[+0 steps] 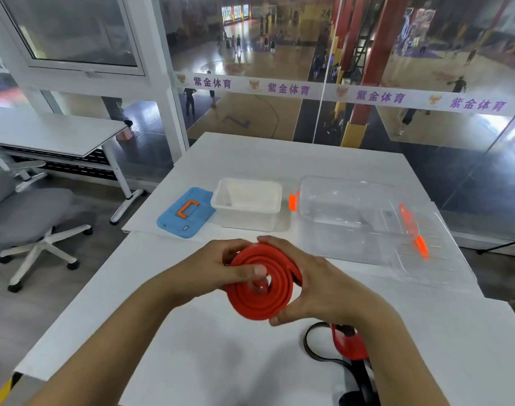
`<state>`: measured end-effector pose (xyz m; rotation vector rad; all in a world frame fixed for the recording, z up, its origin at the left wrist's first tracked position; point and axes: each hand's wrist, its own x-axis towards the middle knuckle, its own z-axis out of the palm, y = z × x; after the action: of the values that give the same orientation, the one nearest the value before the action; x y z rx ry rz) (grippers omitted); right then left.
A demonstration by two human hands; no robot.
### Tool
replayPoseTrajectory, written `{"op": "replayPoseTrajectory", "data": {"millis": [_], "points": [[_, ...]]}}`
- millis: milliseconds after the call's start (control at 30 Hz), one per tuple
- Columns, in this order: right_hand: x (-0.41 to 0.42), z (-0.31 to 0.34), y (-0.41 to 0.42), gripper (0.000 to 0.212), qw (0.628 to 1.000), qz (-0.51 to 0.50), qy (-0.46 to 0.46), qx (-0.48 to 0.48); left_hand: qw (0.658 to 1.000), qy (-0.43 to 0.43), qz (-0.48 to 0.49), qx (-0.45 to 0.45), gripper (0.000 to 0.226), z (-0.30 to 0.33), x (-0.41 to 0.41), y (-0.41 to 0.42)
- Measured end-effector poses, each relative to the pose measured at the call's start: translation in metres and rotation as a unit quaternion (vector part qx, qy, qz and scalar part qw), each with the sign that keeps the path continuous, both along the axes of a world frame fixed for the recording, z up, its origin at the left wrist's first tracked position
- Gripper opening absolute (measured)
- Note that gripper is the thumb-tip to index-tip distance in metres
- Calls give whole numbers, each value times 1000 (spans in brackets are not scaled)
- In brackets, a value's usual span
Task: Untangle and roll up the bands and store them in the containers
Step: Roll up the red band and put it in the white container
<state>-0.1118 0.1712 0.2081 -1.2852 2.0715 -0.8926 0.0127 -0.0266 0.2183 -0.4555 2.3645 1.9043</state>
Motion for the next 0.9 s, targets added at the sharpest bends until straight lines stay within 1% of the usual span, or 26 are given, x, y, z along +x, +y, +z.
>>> {"op": "replayPoseTrajectory", "data": {"millis": [67, 133, 200, 267, 367, 500, 633, 733, 800, 867, 900], "points": [[5, -3, -3, 118, 1000, 4, -6, 1, 999, -1, 3, -37, 30, -2, -2, -1], [6, -6, -4, 118, 1000, -1, -8, -6, 999, 15, 31, -38, 26, -7, -1, 0], [2, -8, 0, 116, 1000, -1, -9, -5, 997, 30, 64, -22, 30, -12, 0, 4], [-5, -7, 6, 109, 1000, -14, -11, 10, 991, 43, 121, 20, 39, -19, -1, 9], [-11, -6, 11, 100, 999, -48, -25, 9, 973, 57, 209, 82, 49, -27, -9, 16], [-9, -15, 7, 107, 996, -75, -48, -18, 947, 69, 287, 127, 53, -35, -22, 28], [-5, -34, 5, 112, 989, -120, -69, -55, 910, 71, 359, 193, 47, -50, -37, 36], [2, -52, 3, 114, 983, -147, -82, -73, 875, 78, 419, 231, 45, -61, -50, 47], [5, -62, 1, 111, 979, -167, -83, -85, 869, 73, 436, 222, 46, -67, -58, 57], [6, -70, -1, 107, 975, -185, -78, -94, 872, 57, 437, 212, 46, -75, -63, 66], [5, -73, -2, 107, 974, -193, -73, -96, 872, 48, 434, 222, 45, -77, -64, 71]]}}
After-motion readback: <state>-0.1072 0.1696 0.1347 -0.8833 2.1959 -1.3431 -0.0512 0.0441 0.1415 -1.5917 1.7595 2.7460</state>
